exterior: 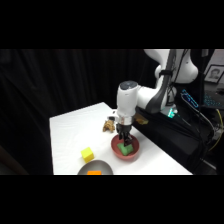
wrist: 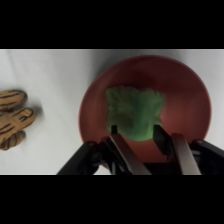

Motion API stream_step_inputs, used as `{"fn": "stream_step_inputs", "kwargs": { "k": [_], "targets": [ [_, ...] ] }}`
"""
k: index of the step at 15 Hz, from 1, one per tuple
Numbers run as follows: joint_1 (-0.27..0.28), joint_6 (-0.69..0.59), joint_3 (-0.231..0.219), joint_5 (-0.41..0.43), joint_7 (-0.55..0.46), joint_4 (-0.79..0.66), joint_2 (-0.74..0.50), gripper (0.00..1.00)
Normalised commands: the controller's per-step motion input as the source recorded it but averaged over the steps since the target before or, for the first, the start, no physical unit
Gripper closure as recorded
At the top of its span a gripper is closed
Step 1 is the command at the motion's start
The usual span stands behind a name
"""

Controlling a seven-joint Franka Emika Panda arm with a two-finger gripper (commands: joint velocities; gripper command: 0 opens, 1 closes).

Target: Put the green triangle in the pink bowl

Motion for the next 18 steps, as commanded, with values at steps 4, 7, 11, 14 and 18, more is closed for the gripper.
{"fn": "stream_step_inputs", "kwargs": {
  "k": [4, 7, 11, 14, 18],
  "targets": [
    [0.001, -0.28, 0.029, 0.066, -0.12, 0.0, -0.22, 0.0],
    [-0.087, -0.37, 0.119, 0.2, -0.25, -0.05, -0.36, 0.0],
    [-0.108, -0.41, 0.118, 0.198, -0.25, -0.04, -0.43, 0.0],
    [-0.122, -0.41, 0.089, 0.158, -0.23, 0.02, -0.39, 0.0],
    [-0.117, -0.38, 0.075, 0.095, -0.19, 0.09, -0.33, 0.0]
  ]
}}
